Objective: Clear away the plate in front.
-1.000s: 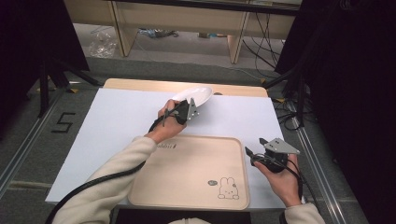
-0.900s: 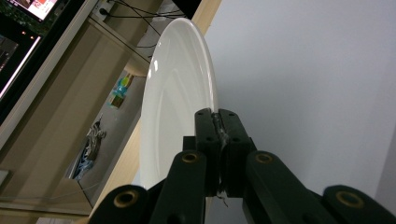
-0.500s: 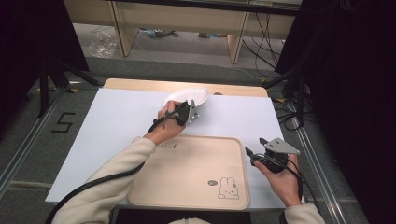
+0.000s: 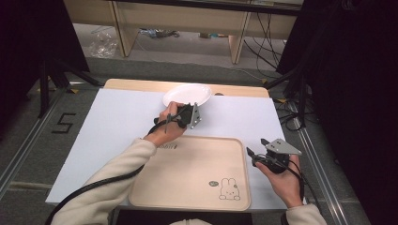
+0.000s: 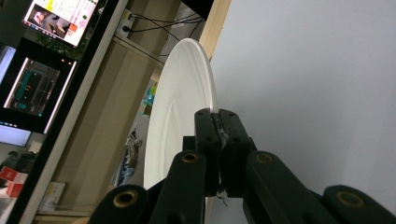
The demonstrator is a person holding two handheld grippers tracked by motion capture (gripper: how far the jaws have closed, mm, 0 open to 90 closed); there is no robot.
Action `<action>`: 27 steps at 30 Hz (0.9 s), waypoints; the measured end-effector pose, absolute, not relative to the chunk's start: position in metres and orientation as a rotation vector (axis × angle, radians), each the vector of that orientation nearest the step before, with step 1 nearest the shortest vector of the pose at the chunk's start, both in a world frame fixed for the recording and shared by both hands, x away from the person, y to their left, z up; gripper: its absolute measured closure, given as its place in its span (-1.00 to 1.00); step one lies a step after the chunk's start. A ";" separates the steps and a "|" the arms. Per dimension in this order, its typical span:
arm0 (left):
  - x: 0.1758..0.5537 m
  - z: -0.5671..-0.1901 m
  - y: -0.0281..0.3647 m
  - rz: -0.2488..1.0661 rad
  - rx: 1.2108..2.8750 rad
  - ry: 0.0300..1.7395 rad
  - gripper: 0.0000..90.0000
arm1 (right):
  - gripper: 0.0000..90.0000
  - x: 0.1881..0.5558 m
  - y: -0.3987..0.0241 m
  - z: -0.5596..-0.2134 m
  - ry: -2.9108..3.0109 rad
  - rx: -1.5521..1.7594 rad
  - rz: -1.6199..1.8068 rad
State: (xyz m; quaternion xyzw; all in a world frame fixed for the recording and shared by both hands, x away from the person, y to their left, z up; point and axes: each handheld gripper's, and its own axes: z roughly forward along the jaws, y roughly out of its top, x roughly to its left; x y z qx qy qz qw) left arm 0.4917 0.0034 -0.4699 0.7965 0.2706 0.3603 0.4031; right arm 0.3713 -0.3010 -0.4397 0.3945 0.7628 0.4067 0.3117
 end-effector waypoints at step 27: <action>0.466 -0.467 0.012 0.889 1.989 0.693 0.96 | -0.21 0.371 -0.300 -0.439 2.012 1.048 1.067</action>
